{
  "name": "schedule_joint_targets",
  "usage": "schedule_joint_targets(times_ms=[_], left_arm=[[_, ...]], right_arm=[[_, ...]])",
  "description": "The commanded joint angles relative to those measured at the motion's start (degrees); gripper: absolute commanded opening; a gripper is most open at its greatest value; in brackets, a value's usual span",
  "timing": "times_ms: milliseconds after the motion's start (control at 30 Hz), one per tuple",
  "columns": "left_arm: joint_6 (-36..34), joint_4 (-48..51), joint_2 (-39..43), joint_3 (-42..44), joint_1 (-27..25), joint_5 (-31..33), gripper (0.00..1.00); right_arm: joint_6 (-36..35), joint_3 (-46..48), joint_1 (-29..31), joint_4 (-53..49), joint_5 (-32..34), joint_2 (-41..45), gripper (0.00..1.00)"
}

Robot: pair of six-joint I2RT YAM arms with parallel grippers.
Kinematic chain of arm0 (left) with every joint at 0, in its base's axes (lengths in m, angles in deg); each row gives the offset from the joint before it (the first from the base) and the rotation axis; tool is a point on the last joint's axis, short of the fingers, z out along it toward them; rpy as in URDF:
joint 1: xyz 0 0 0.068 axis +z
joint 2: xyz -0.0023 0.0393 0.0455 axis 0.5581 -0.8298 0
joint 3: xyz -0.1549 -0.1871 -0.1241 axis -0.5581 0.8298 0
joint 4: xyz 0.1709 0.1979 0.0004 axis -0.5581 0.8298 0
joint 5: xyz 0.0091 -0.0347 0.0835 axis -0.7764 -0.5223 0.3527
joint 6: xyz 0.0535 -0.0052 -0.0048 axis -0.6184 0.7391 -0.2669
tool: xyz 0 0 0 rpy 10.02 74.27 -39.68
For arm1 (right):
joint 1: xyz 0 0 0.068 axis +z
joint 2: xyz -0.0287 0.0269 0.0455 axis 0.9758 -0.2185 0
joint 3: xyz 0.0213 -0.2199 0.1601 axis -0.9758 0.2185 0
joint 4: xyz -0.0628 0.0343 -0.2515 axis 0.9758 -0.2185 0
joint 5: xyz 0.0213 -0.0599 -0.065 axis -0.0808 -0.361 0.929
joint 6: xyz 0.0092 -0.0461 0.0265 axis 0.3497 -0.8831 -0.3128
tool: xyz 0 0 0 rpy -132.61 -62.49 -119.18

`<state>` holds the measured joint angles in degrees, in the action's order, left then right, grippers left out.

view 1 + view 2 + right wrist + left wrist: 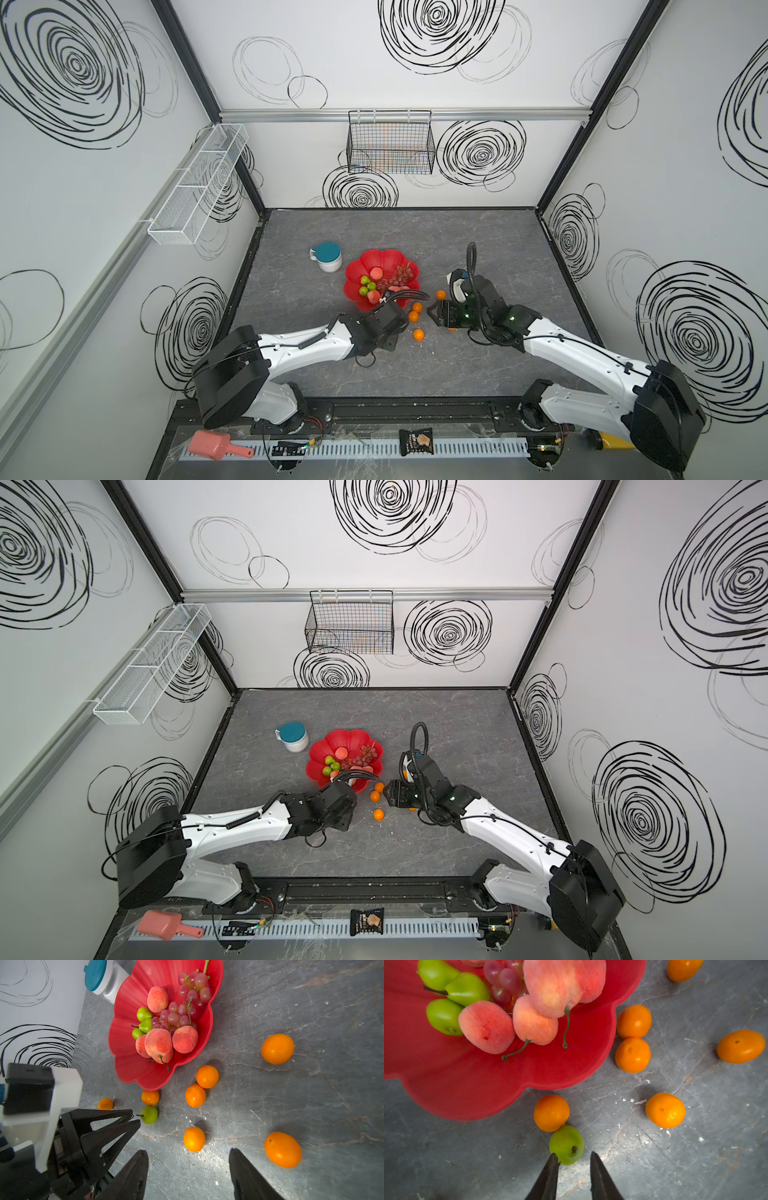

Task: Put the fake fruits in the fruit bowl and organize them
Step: 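Lower the left gripper to a green pear by the bowl rim and close it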

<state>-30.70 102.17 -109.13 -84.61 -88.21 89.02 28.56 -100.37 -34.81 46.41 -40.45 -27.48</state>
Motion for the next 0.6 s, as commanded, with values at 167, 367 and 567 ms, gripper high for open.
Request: schedule_joint_targets(times_ms=[167,367,567], left_arm=[[1.00,-1.27,-2.67,-2.46,0.05,1.97,0.14],[1.05,-1.23,-2.62,-2.37,-0.09,2.41,0.01],[1.10,-0.37,-0.65,-2.36,-0.11,2.47,0.00]], right_arm=[[0.36,0.29,-0.40,-0.54,0.17,1.27,0.66],[0.00,0.27,-0.44,-0.51,0.26,1.48,0.66],[-0.12,0.30,-0.65,-0.50,0.26,1.53,0.66]])
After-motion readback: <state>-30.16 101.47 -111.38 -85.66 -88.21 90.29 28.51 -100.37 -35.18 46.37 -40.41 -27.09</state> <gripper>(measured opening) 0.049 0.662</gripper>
